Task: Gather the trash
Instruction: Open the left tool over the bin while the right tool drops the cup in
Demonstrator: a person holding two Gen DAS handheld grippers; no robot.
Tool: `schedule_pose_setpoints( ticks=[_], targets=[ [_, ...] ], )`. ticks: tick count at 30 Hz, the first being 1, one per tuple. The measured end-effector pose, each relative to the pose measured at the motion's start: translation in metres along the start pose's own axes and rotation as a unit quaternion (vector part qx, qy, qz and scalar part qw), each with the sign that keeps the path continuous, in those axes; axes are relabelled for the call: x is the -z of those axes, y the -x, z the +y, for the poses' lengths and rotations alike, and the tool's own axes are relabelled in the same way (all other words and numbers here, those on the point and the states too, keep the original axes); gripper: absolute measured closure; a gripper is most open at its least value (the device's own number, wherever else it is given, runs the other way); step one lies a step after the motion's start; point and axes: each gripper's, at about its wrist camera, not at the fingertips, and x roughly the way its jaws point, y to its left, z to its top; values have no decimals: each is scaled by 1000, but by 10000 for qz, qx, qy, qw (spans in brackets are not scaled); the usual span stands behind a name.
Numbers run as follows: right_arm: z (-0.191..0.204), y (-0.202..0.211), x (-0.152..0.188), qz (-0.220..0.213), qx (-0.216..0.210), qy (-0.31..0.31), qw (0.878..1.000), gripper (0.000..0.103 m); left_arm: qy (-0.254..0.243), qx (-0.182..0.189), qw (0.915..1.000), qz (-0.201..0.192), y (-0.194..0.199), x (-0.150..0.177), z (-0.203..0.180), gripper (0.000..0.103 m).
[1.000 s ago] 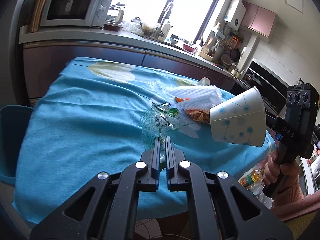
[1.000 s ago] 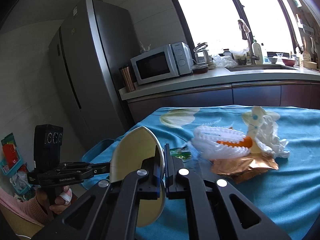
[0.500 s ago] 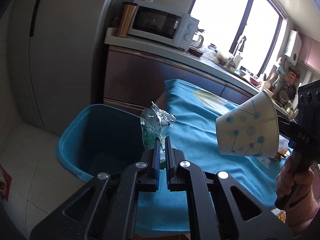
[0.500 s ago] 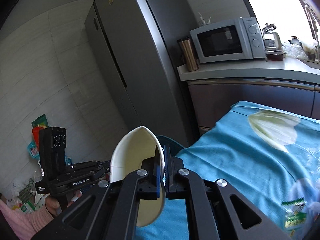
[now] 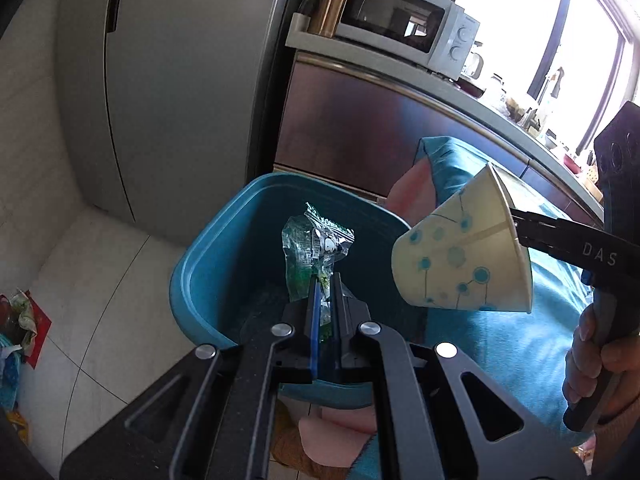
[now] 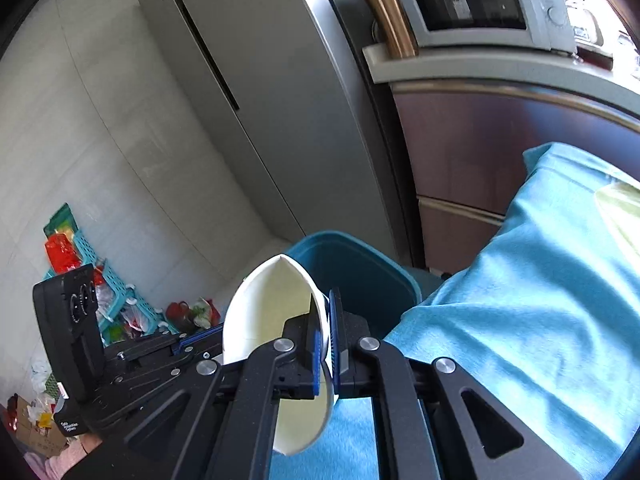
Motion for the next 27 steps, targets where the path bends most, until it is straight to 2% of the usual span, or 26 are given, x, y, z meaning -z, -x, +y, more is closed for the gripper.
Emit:
schedule_pose_setpoints(
  ticks=[5, 7, 8, 15, 21, 25, 27],
  targets=[
    [2, -24, -2, 300, 127, -117, 9994, 95, 98, -72, 9997, 213, -19, 3, 4, 97],
    [4, -21, -2, 277, 174, -113, 9994, 86, 129, -70, 9995, 265, -25, 5, 6, 97],
    [5, -21, -1, 286, 204, -129, 9993, 75, 142, -80, 9995, 280, -27, 7, 6, 97],
    [-7, -3, 10, 146, 150, -237, 9995, 74, 154, -91, 9997, 187, -27, 9, -1, 94],
    [-17, 47, 29, -227, -6, -117, 9997, 65, -230, 75, 9995, -219, 0, 10, -31, 77],
    [-22, 100, 51, -570, 72, 12, 9983, 59, -686, 447, 9954, -493, 20, 11, -71, 63],
    [-26, 128, 65, -761, 184, 32, 9969, 59, -879, 727, 9920, -548, 27, 12, -92, 60]
  ],
)
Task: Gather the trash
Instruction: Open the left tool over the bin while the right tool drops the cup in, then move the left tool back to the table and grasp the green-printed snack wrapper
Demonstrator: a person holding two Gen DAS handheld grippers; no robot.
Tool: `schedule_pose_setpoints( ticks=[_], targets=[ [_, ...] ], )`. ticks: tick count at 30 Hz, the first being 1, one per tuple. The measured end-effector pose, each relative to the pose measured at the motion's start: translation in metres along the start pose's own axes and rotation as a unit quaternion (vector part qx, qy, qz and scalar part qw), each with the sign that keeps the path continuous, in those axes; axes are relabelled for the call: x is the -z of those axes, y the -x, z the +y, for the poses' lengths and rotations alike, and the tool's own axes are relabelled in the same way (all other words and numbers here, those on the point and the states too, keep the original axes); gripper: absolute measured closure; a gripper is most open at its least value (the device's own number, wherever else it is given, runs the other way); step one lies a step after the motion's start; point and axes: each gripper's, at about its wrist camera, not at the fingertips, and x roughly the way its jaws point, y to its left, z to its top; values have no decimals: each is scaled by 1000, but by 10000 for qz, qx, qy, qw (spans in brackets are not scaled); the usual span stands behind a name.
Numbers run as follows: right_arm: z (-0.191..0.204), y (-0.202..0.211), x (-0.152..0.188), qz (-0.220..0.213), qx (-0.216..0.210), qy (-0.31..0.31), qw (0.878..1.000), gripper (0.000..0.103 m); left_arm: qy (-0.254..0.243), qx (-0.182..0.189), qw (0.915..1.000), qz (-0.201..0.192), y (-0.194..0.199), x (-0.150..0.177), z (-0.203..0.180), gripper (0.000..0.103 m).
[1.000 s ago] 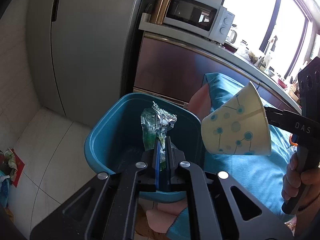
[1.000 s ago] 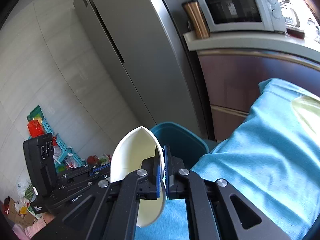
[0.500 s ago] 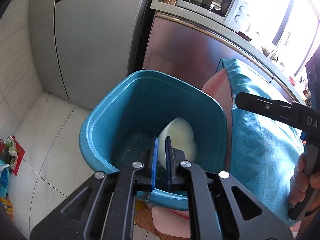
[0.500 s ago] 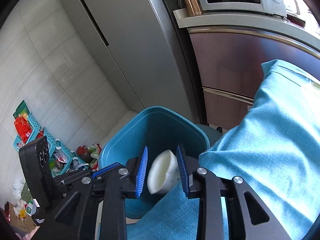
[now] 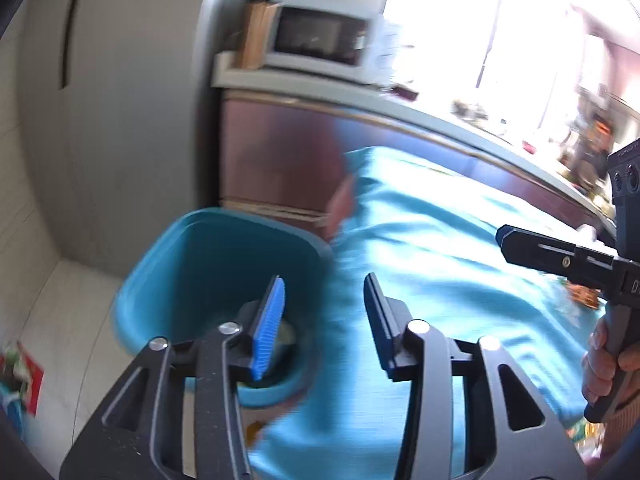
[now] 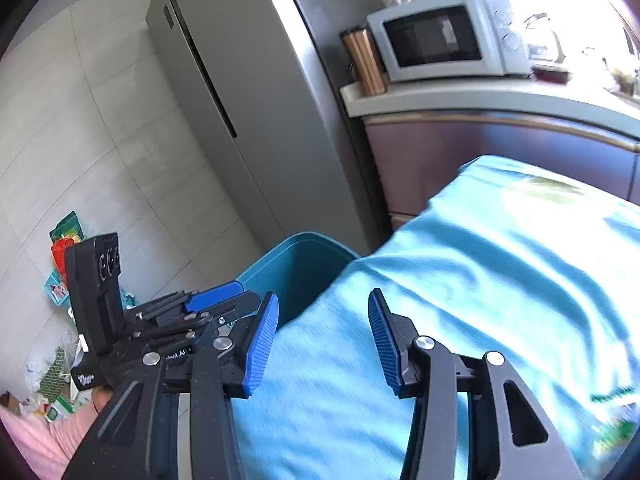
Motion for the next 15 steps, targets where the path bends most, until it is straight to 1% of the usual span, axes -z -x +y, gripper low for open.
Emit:
schedule_pose_setpoints(
  ticks=[3, 6, 11, 15],
  targets=[
    [-12, 44, 14, -314, 301, -48, 9990, 59, -254, 489, 9985, -33, 1, -2, -37, 58],
    [-27, 85, 28, -599, 704, -163, 9956, 59, -539, 948, 9940, 58, -3, 0, -76, 57],
    [-51, 140, 46, -998, 1334, -336, 9855, 59, -892, 1623, 9821, 340, -19, 5, -140, 55],
    [-76, 178, 57, -1260, 1788, -487, 9746, 58, -1093, 2017, 9716, 575, -29, 16, -183, 55]
  ],
)
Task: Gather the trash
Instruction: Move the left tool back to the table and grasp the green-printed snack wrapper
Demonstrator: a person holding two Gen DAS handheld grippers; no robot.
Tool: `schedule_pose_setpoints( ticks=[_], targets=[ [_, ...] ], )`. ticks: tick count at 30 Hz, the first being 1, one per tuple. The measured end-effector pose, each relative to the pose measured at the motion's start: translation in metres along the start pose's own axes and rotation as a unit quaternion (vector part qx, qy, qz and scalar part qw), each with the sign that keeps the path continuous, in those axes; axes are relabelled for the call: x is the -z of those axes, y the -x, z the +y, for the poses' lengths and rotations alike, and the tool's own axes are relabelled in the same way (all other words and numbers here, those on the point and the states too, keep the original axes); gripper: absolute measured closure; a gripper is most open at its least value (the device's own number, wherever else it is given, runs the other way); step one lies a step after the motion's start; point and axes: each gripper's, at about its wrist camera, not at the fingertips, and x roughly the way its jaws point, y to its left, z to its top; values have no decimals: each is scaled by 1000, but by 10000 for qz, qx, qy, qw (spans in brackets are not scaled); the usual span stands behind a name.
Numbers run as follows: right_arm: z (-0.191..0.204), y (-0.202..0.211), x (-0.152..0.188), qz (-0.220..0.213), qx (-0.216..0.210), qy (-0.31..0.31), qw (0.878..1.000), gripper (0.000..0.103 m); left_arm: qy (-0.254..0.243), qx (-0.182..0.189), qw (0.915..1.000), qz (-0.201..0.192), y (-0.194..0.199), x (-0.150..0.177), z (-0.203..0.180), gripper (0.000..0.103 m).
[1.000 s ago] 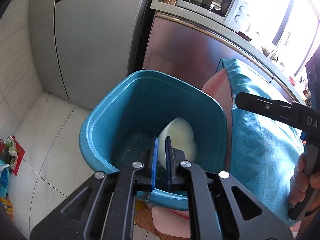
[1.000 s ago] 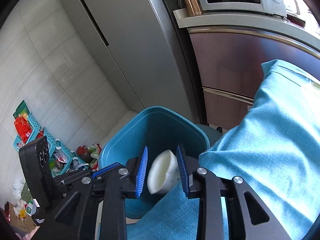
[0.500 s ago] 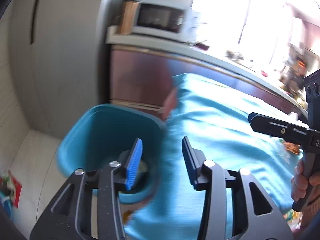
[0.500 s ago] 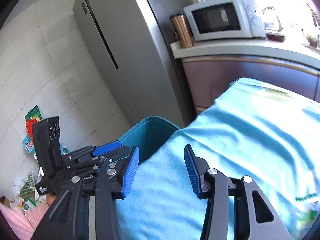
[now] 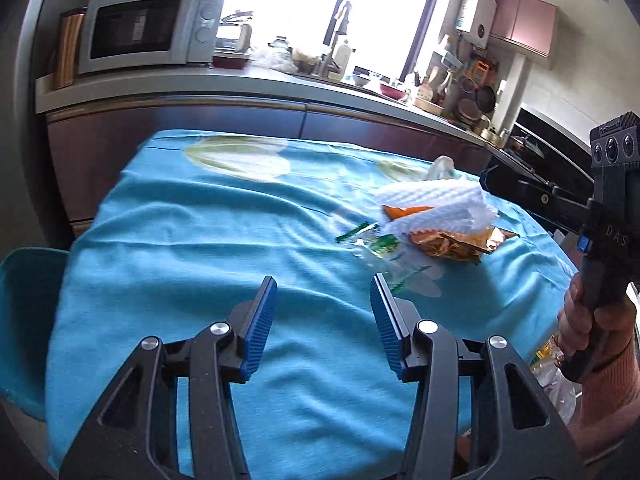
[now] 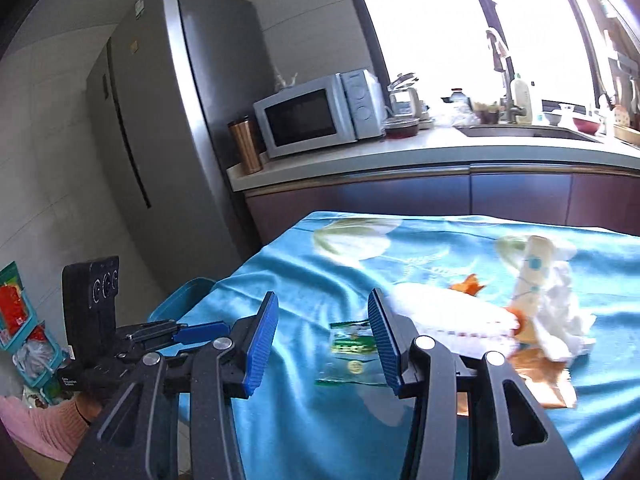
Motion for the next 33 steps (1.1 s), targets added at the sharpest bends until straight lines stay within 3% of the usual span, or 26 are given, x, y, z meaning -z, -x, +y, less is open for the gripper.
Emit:
schedule_pose_setpoints(
  ticks=[9, 15, 21, 26, 29, 33],
  targets=[
    [-51, 8, -6, -11, 728, -18, 9973, 58, -102, 279, 9979, 571, -53, -2, -35, 56],
    [-48, -1, -4, 213, 709, 279, 9969, 58, -24, 354, 9962, 790, -71, -9, -42, 58],
    [-45, -15, -4, 483, 662, 578, 9950, 59, 222, 423, 9932, 1060, -87, -10, -35, 70],
    [-47, -18, -4, 599, 685, 690, 9935, 59, 328, 405, 9916, 1180, -96, -11, -29, 88],
    [-48, -14, -7, 568, 625, 669, 9942, 58, 323, 394, 9920, 1158, -96, -12, -29, 88],
    [-48, -20, -9, 665, 584, 642, 9940, 48, 323, 369, 9930, 1073, -91, -13, -26, 91]
  ],
)
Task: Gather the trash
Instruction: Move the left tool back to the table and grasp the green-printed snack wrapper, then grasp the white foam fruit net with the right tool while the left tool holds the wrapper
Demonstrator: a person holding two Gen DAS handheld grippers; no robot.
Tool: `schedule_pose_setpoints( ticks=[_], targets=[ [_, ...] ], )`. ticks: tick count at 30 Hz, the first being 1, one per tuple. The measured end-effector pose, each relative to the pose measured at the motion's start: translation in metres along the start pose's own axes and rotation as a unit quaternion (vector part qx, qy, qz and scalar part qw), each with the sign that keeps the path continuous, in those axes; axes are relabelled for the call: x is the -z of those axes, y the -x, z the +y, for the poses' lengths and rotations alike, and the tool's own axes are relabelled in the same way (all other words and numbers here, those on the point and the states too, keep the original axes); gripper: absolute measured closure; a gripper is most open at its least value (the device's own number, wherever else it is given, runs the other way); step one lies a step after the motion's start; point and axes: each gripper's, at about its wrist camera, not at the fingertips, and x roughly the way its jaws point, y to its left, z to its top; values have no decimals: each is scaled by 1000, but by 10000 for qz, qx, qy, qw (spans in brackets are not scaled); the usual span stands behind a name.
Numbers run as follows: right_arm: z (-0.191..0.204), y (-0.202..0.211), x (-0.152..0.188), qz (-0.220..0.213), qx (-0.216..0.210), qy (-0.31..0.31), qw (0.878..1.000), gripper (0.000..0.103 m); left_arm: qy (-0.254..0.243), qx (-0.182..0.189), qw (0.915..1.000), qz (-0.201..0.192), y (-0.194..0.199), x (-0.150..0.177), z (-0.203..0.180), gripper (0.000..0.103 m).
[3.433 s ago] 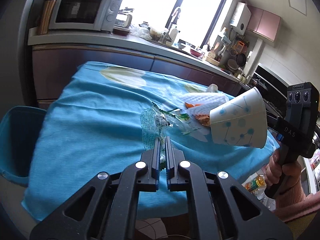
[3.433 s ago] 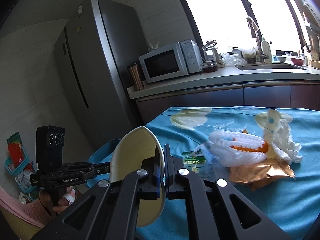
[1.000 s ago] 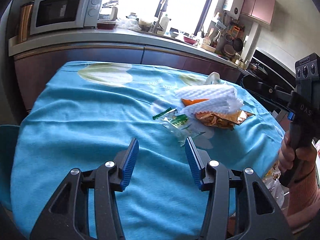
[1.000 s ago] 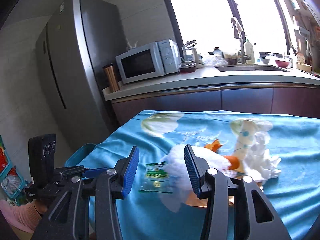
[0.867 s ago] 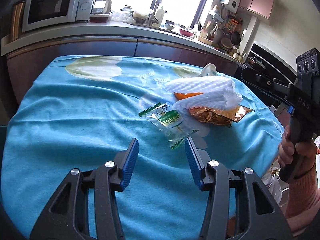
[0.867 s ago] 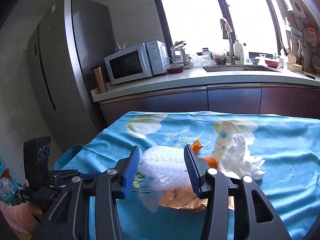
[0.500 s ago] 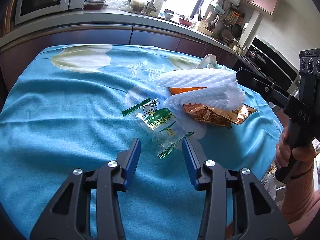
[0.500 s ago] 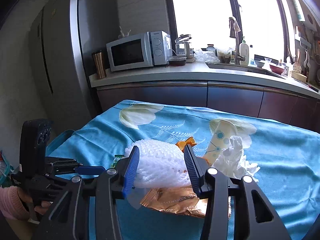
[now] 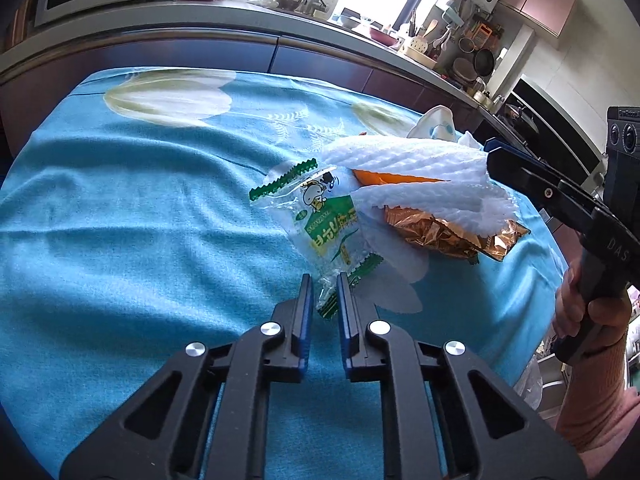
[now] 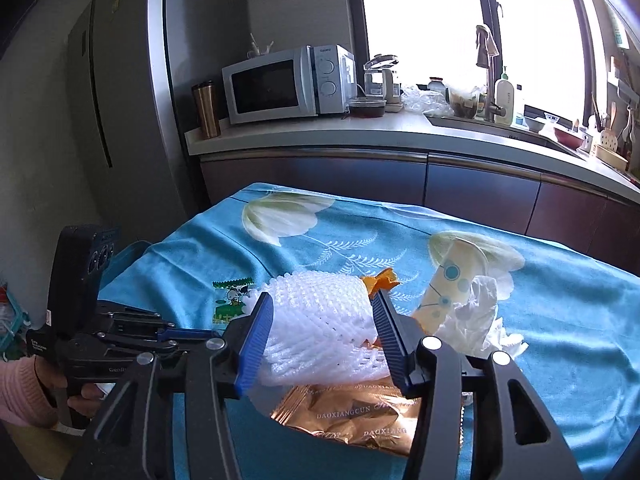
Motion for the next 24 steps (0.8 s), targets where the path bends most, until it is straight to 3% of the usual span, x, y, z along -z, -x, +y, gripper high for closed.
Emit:
schedule_pose_setpoints(
  ticks=[2, 8, 19, 20, 22, 23, 24],
  targets=[
    [3, -4, 0, 88, 5, 81, 9999, 44, -13, -37, 10000, -52, 4, 0, 1, 91],
    [4, -12, 3, 208, -243, -47, 9995, 44, -83, -154, 9996, -239, 19, 3, 3, 91],
    [-2, -15, 0, 165, -765, -792, 9938, 45, -134, -391, 9982, -429, 42, 12, 12, 91],
    [-2, -15, -1, 167, -761, -836, 9934, 50, -142, -411, 9980, -449, 45, 13, 13, 92],
    [-5, -18, -1, 215, -832, -1000, 9913, 69, -137, -452, 9977, -487, 50, 15, 15, 92],
    [-6, -20, -2, 238, -887, -1075, 9900, 85, -127, -463, 9976, -504, 52, 16, 17, 92],
    [-7, -20, -2, 235, -899, -1121, 9893, 91, -116, -473, 9974, -525, 56, 17, 19, 92]
  ],
)
